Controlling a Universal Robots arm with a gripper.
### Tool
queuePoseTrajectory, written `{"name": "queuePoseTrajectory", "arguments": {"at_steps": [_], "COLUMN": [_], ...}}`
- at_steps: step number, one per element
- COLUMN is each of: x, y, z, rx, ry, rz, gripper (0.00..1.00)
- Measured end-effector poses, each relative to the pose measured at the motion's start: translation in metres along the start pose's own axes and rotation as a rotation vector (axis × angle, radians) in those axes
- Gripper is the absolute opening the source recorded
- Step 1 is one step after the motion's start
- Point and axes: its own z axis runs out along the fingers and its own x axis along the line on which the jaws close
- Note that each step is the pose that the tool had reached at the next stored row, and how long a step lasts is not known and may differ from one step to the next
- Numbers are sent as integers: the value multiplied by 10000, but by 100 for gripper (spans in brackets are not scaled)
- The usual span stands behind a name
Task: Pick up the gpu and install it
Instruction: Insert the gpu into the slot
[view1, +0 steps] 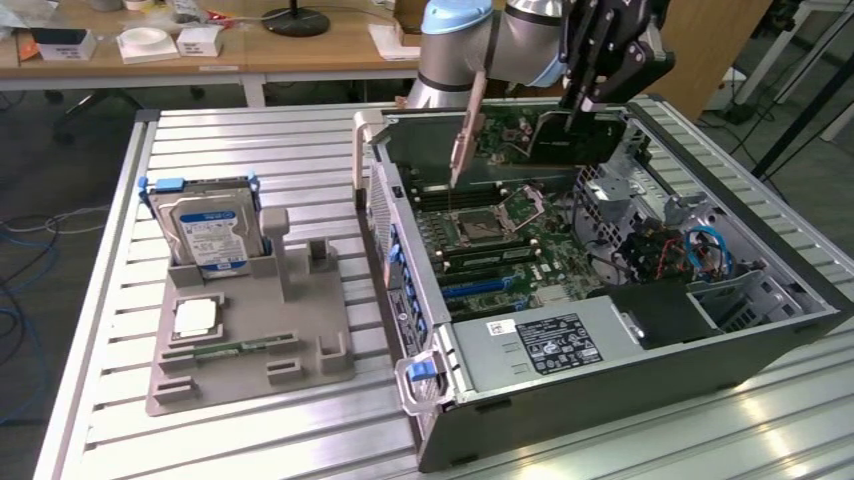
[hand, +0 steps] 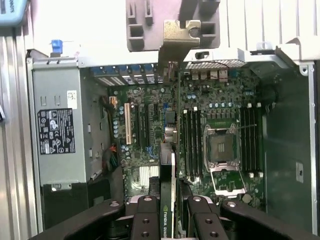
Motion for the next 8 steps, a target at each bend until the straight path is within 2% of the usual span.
{"name": "queuePoseTrajectory", "arguments": {"at_steps": [3,8], "x": [0,0], "y": [0,0], "z": [0,0], "rx": [2,2], "ry": [20,21], "rz": [-485,-492], "gripper": [26,26]}}
